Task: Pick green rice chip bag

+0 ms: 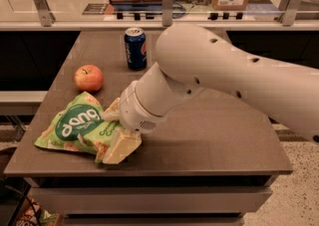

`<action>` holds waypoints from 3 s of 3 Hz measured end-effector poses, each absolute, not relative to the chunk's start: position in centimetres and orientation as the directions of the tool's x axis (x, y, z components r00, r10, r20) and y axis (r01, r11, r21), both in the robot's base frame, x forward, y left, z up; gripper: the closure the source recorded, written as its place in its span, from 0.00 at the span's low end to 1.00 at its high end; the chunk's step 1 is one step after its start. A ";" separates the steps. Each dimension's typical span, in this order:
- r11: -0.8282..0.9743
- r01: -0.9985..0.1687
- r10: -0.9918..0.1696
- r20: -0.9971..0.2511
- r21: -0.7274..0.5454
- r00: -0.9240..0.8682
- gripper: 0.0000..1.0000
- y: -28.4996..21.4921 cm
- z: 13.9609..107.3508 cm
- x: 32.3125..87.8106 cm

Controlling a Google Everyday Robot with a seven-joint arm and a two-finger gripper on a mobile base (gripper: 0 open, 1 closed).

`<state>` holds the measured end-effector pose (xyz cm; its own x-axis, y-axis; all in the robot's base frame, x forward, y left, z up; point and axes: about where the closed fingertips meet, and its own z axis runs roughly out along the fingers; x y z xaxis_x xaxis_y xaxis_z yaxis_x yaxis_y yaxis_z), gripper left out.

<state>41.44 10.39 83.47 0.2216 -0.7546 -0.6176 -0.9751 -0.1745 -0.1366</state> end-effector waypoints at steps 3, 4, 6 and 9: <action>-0.178 -0.973 -0.755 -0.614 -0.143 0.229 1.00 10.5 83.7 41.2; -0.195 -0.970 -0.744 -0.622 -0.146 0.243 1.00 10.5 84.2 41.2; -0.208 -0.949 -0.688 -0.654 -0.237 0.314 1.00 7.2 88.4 43.1; -0.152 -0.874 -0.578 -0.676 -0.461 0.458 1.00 1.7 95.0 45.7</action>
Offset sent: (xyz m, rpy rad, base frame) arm -0.0009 0.0006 0.0011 -0.0010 -0.0031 0.0014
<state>45.65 1.69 94.95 0.4576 -0.5776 -0.6760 -0.8740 -0.1524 -0.4614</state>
